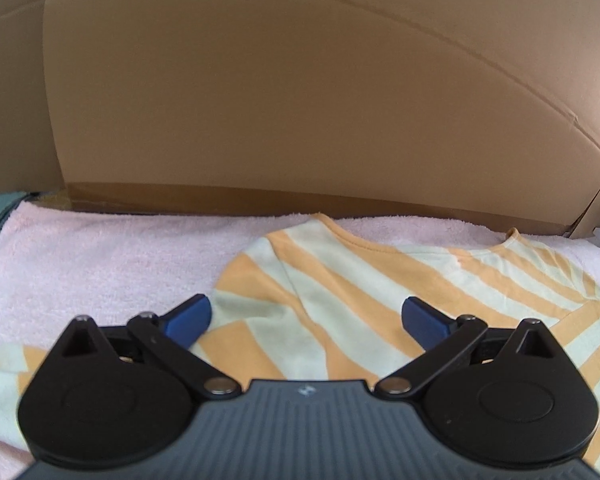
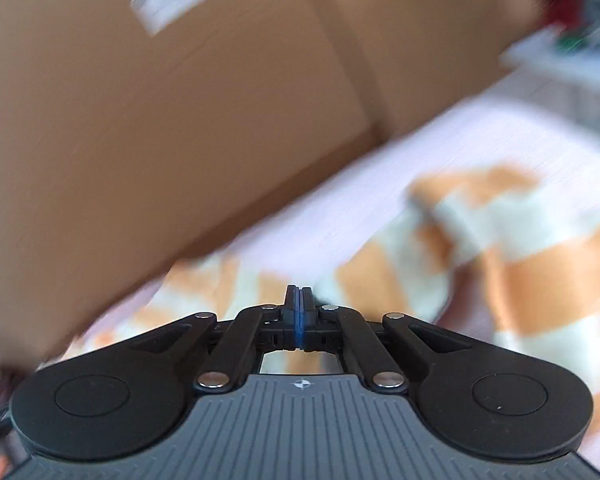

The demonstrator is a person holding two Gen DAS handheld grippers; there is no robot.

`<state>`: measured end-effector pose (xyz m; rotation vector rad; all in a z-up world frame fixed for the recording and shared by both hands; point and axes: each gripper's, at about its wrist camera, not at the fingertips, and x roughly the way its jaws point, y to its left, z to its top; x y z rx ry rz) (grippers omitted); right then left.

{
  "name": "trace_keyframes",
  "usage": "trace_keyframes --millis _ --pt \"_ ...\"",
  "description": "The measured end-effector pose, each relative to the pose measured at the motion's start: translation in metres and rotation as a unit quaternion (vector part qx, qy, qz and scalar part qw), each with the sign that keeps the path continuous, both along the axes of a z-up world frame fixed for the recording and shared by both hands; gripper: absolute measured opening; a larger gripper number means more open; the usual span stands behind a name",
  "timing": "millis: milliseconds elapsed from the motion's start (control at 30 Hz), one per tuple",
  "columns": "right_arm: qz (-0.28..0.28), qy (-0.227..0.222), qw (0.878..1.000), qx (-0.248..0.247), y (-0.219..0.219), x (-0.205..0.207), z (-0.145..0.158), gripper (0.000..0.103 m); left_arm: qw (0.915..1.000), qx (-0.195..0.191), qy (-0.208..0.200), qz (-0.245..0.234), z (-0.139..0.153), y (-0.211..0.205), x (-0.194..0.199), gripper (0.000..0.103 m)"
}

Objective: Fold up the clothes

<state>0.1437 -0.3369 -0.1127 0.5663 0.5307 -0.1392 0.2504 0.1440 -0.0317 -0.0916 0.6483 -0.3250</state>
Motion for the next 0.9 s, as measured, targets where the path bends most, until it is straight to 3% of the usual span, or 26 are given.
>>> trace_keyframes --millis 33,100,167,200,233,300,367,467,533,600,700,800,900 --pt "-0.015 -0.003 1.0 0.0 -0.008 -0.011 0.003 0.001 1.0 0.001 0.0 -0.001 0.0 0.0 0.0 0.102" --pt "0.007 -0.038 0.998 0.042 -0.025 -0.04 0.011 0.007 1.0 0.003 0.001 -0.002 0.0 -0.001 0.0 0.102" --pt "-0.019 -0.07 0.997 0.017 -0.026 -0.064 0.018 0.016 1.0 0.005 0.002 -0.003 0.0 -0.001 0.0 0.102" --pt "-0.038 -0.082 0.996 -0.008 -0.026 -0.075 0.022 0.027 1.0 0.007 0.002 -0.003 0.001 -0.001 -0.001 0.102" --pt "-0.054 -0.087 0.994 -0.035 -0.028 -0.084 0.024 0.045 1.0 0.009 0.002 -0.003 0.0 -0.002 0.0 0.102" --pt "-0.065 -0.062 0.991 -0.095 -0.039 -0.087 0.021 0.062 0.9999 0.011 0.003 -0.002 -0.001 -0.005 0.0 0.102" --pt "-0.036 -0.041 0.993 -0.107 -0.044 -0.082 0.019 0.061 0.9999 0.012 0.003 -0.003 -0.001 -0.005 0.0 0.102" --pt "0.009 -0.023 0.997 -0.076 -0.048 -0.076 0.018 0.062 0.9999 0.011 0.003 -0.003 -0.002 -0.006 0.001 0.102" --pt "0.007 0.021 0.997 -0.075 -0.037 -0.061 0.011 0.062 1.0 0.009 0.003 -0.003 -0.003 -0.007 0.002 0.102" --pt "0.015 0.023 0.994 -0.107 -0.029 -0.053 0.012 0.06 1.0 0.007 0.003 -0.003 -0.004 -0.007 0.003 0.102" --pt "-0.013 0.048 0.983 -0.178 -0.025 -0.047 0.016 0.012 1.0 0.004 0.004 -0.002 -0.004 -0.008 0.003 0.102" --pt "-0.072 0.054 0.975 -0.204 -0.044 -0.04 0.028 0.011 1.0 0.003 0.004 -0.002 -0.005 -0.009 0.004 0.102" --pt "-0.142 0.044 0.959 -0.241 -0.065 -0.039 0.038 0.012 1.0 0.003 0.004 -0.001 -0.005 -0.009 0.003 0.102"
